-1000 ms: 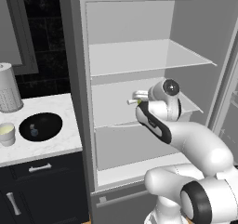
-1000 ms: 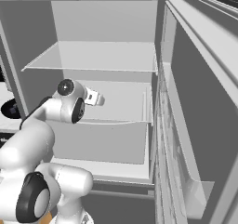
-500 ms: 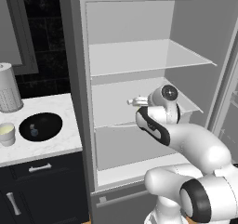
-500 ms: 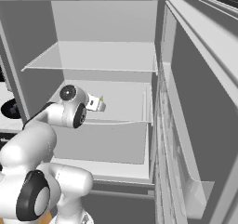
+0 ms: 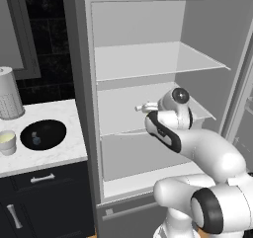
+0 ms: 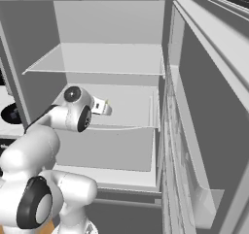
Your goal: Grab a lemon wedge from the fridge and one ice cube from the ice bowl, and put them in the glass of lemonade.
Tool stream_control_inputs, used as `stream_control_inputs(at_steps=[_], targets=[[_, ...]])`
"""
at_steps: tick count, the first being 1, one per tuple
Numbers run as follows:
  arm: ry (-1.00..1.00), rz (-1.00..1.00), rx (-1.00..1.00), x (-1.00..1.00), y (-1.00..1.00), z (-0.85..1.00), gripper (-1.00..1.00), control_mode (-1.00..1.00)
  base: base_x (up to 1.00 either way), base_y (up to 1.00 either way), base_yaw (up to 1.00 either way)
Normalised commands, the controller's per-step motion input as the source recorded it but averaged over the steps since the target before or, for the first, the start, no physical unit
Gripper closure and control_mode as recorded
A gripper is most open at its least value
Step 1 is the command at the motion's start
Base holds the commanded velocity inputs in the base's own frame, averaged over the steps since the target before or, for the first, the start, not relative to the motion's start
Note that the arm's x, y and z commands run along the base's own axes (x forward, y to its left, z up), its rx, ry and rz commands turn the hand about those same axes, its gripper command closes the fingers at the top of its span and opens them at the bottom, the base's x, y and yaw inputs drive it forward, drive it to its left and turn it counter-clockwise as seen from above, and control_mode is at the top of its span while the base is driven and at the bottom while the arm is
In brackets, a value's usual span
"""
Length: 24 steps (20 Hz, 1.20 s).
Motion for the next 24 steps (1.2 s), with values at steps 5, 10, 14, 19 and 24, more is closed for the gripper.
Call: stream_control_inputs(at_steps=[5,10,14,19,24], targets=[[0.01,0.0,0.0,0.14,0.0,0.11,-1.0,-1.0,0.0,0.0,0.0],[0.0,0.0,0.0,0.11,0.0,0.14,-1.0,-1.0,0.0,0.0,0.0],[0.01,0.0,0.0,0.16,0.0,-0.05,-1.0,-1.0,0.0,0.0,0.0],[0.03,0.0,0.0,0.22,0.0,-0.27,-1.0,-1.0,0.0,0.0,0.0],[0.04,0.0,0.0,0.4,0.0,-0.08,-1.0,-1.0,0.0,0.0,0.0]])
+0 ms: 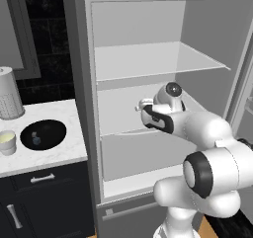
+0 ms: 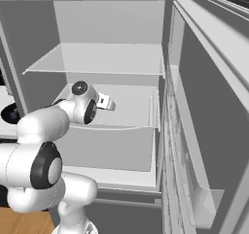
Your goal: Grab a lemon wedge from the fridge and one ice cube from the ice bowl, and put them in the glass of lemonade.
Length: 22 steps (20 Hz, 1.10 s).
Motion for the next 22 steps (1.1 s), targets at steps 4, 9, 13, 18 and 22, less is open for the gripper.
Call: stream_control_inputs(at_steps=[4,9,13,18,22], targets=[[0.0,0.0,0.0,0.27,0.0,0.0,-1.0,-1.0,0.0,0.0,0.0],[0.0,0.0,0.0,0.07,0.0,-0.02,-1.0,-1.0,0.0,0.0,0.0],[0.0,0.0,0.0,0.14,0.0,-0.06,-1.0,-1.0,0.0,0.0,0.0],[0.0,0.0,0.0,0.18,0.0,-0.08,-1.0,-1.0,0.0,0.0,0.0],[0.06,0.0,0.0,0.0,0.0,0.0,-1.0,-1.0,0.0,0.0,0.0]])
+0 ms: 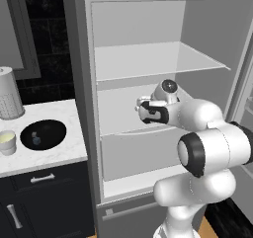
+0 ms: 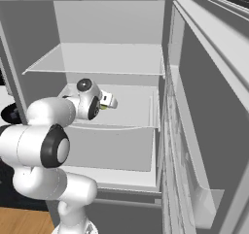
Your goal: Grab a lemon wedge from the fridge and one ice cube from the ice bowl, and put them in the glass of lemonade.
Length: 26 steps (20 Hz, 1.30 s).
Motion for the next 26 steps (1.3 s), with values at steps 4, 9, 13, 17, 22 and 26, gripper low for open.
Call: stream_control_inputs(at_steps=[4,9,13,17,22,26], targets=[[0.12,0.0,-0.02,0.02,0.02,0.0,-1.0,-1.0,0.0,0.0,0.0],[0.1,0.0,-0.03,0.13,0.07,0.0,-1.0,-1.0,0.0,0.0,0.0],[0.0,0.0,-0.01,0.21,0.01,-0.09,-1.0,-1.0,0.0,0.0,0.0],[0.0,0.0,0.0,0.15,0.0,-0.24,-1.0,-1.0,0.0,0.0,0.0],[0.0,0.0,0.0,0.14,0.0,-0.02,-1.0,-1.0,0.0,0.0,0.0],[0.0,0.0,0.0,0.04,0.0,0.01,-1.0,-1.0,0.0,0.0,0.0]])
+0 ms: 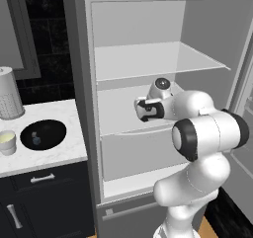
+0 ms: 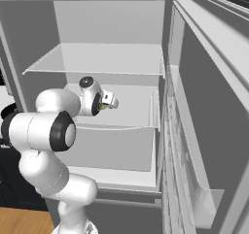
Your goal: Grab a lemon wedge from the fridge and one ice cube from the ice bowl, and put them in the glass of lemonade.
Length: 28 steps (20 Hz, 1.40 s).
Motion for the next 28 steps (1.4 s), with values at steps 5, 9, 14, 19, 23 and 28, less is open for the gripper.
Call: stream_control_inputs(at_steps=[5,9,14,19,23,28], targets=[[0.0,0.0,0.0,0.21,0.0,0.0,-1.0,-1.0,0.0,0.0,0.0],[0.02,0.0,0.0,0.17,0.0,0.0,-1.0,-1.0,0.0,0.0,0.0],[0.05,0.0,0.0,0.0,0.0,-0.04,-1.0,-1.0,0.0,0.0,0.0],[0.02,0.0,0.0,0.0,0.0,-0.33,-1.0,-1.0,0.0,0.0,0.0],[0.0,0.0,0.0,0.0,0.0,-0.3,-1.0,-1.0,0.0,0.0,0.0],[0.0,0.0,0.0,0.0,0.0,-0.3,-1.0,-1.0,0.0,0.0,0.0]])
